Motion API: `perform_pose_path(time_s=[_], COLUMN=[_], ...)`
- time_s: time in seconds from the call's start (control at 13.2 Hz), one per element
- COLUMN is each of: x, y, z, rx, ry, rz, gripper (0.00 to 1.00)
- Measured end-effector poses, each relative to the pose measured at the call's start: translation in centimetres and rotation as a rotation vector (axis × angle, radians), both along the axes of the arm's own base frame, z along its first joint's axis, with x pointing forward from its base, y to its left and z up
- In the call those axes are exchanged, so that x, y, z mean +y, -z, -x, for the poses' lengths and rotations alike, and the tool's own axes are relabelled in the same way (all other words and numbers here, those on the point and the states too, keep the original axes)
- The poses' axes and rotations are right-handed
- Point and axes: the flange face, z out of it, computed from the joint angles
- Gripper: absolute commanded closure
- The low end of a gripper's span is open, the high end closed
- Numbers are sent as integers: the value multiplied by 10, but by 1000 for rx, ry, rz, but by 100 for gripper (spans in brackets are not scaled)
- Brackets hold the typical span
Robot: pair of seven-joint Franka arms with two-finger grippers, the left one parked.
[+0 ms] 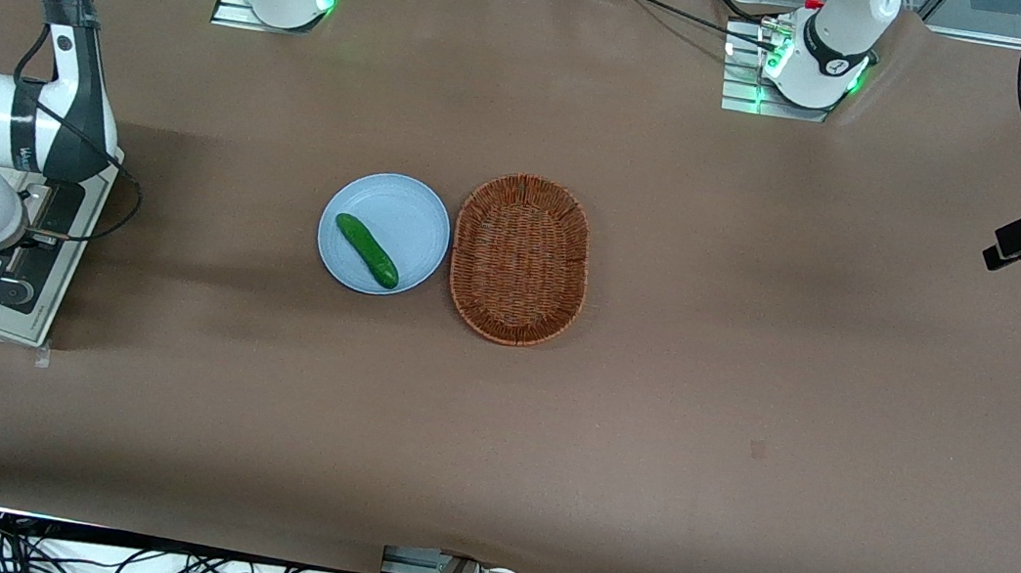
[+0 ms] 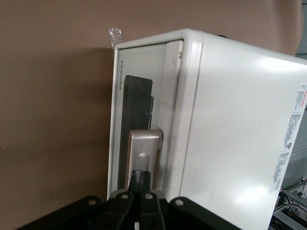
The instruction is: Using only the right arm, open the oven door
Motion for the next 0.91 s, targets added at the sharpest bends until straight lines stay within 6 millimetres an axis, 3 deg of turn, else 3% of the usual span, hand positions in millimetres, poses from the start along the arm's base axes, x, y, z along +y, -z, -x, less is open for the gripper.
perform_pose_path(time_s=[0.45, 0.91], x=[12, 49], y=[3, 20], z=[-1, -4], rx=[1, 19], ry=[-1, -24], rz=[-23, -67], gripper=[100, 100])
